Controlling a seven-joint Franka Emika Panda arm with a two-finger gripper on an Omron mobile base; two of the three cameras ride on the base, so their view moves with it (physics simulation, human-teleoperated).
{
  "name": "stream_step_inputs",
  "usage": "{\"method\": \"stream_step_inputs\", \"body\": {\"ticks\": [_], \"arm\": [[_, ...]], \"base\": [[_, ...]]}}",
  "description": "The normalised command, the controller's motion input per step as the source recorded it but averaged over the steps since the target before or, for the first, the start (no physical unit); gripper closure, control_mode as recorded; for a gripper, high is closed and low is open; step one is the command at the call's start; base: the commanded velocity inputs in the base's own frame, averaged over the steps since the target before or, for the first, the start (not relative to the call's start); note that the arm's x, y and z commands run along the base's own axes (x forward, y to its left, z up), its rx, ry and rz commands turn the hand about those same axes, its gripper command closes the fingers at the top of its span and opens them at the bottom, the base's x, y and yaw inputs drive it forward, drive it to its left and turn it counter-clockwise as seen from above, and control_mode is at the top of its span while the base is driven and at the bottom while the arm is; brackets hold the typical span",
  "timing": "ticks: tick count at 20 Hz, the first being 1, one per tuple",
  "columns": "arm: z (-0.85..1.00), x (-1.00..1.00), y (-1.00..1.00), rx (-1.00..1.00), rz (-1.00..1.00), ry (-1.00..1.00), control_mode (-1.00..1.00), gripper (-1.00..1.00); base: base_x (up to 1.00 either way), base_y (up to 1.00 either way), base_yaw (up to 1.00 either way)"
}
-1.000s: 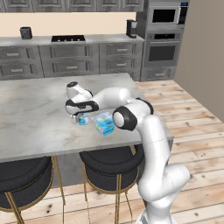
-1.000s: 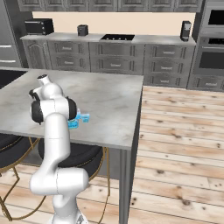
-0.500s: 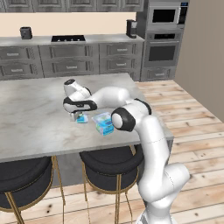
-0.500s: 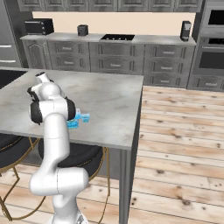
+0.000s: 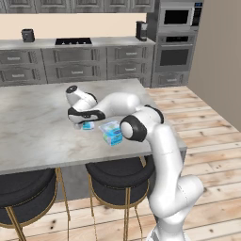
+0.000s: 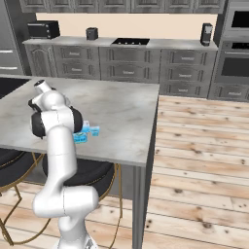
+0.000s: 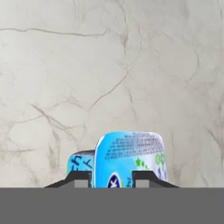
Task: Stack the yogurt containers by placing the smaller containers on top of the larger containers.
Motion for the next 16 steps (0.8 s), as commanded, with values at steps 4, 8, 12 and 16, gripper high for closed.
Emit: {"method": "stream_step_inputs", "body": {"ticks": [4,8,12,16], "arm": [[0.15,-0.07,-0.07,-0.01,-0.01,-0.14,-1.0,1.0],[0.21,-0.09,-0.05,0.0,-0.02,-0.11,-1.0,1.0],[0.25,-0.1,-0.02,0.0,-0.02,-0.09,-1.0,1.0],[0.28,-0.18,-0.02,0.0,-0.02,-0.06,-1.0,1.0]], "base": [[0.0,0.0,0.0],[0.0,0.0,0.0],[0.0,0.0,0.0],[0.0,0.0,0.0]]}}
